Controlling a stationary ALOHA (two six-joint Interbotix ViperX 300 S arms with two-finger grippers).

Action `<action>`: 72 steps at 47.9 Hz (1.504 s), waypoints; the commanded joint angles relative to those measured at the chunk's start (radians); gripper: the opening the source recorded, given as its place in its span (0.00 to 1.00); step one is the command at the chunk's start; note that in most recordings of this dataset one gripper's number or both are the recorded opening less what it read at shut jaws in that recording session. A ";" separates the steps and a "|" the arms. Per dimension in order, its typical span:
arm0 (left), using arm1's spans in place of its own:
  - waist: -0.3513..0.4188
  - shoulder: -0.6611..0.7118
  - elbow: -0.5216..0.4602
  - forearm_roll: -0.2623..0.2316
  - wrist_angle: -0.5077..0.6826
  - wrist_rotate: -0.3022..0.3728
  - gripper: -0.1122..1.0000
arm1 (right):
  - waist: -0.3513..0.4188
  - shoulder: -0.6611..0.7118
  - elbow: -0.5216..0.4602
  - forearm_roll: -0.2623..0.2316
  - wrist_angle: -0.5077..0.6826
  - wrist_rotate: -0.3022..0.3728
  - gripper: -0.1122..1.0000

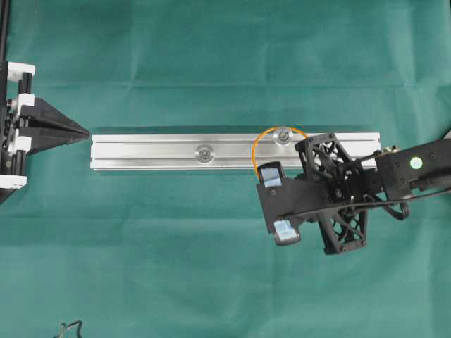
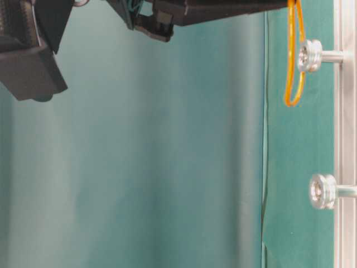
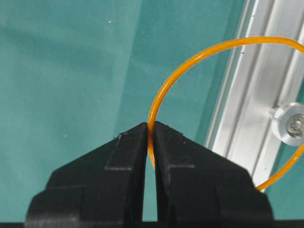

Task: Hook the rubber onto the shaft.
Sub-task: 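Carry the band past the right knob toward the left knob with the right gripper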

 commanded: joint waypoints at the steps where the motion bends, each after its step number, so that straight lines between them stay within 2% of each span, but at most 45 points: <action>1: 0.003 0.003 -0.034 0.002 -0.006 0.000 0.12 | 0.014 -0.008 -0.018 0.006 -0.006 0.002 0.16; 23: 0.003 0.003 -0.034 0.002 -0.006 0.000 0.12 | 0.015 -0.009 -0.018 0.006 -0.008 0.002 0.16; 28: 0.003 0.003 -0.035 0.002 -0.008 0.000 0.12 | 0.015 -0.006 -0.021 0.006 -0.008 0.032 0.16; 41: 0.003 0.003 -0.035 0.002 -0.009 0.000 0.12 | 0.015 0.014 -0.044 -0.002 -0.014 0.261 0.16; 52: 0.003 0.003 -0.040 0.002 -0.009 0.000 0.12 | 0.015 0.037 -0.069 -0.002 -0.043 0.511 0.16; 61: 0.003 0.003 -0.043 0.002 -0.009 0.000 0.12 | 0.015 0.048 -0.080 -0.002 -0.044 0.683 0.16; 72: 0.003 0.003 -0.046 0.002 -0.009 0.000 0.12 | 0.015 0.049 -0.081 -0.002 -0.061 0.776 0.16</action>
